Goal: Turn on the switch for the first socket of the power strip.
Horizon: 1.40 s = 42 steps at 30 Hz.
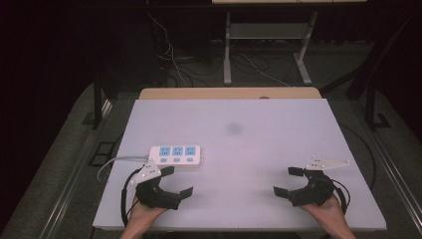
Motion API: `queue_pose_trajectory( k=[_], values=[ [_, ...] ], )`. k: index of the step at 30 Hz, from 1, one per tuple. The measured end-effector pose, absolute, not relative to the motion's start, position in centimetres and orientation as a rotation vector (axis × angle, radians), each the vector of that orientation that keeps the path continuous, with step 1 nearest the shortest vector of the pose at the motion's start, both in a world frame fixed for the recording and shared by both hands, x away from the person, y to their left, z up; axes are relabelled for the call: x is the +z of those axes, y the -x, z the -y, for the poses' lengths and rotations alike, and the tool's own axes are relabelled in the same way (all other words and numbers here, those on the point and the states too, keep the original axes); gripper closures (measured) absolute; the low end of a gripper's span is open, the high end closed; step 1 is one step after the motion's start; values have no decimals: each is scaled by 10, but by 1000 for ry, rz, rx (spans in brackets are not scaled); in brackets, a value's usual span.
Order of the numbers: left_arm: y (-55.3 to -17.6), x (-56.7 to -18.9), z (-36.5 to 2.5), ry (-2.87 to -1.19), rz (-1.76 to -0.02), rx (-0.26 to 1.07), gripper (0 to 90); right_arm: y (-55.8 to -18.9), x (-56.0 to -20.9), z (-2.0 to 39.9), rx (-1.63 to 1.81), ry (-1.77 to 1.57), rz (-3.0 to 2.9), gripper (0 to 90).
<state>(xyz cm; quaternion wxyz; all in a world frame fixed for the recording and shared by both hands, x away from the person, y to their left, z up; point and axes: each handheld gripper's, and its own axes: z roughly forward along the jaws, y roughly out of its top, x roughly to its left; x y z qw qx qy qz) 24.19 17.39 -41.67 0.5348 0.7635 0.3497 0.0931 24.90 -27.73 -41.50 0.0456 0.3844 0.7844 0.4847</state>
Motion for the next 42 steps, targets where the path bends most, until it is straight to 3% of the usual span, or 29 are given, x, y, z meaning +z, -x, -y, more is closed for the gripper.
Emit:
queue_pose_trajectory(
  k=[42],
  values=[
    [-247, -397, -177, -1864, -830, 227, 0, -246, -416, 284, 1486, -1200, -2381, 2]
  ],
)
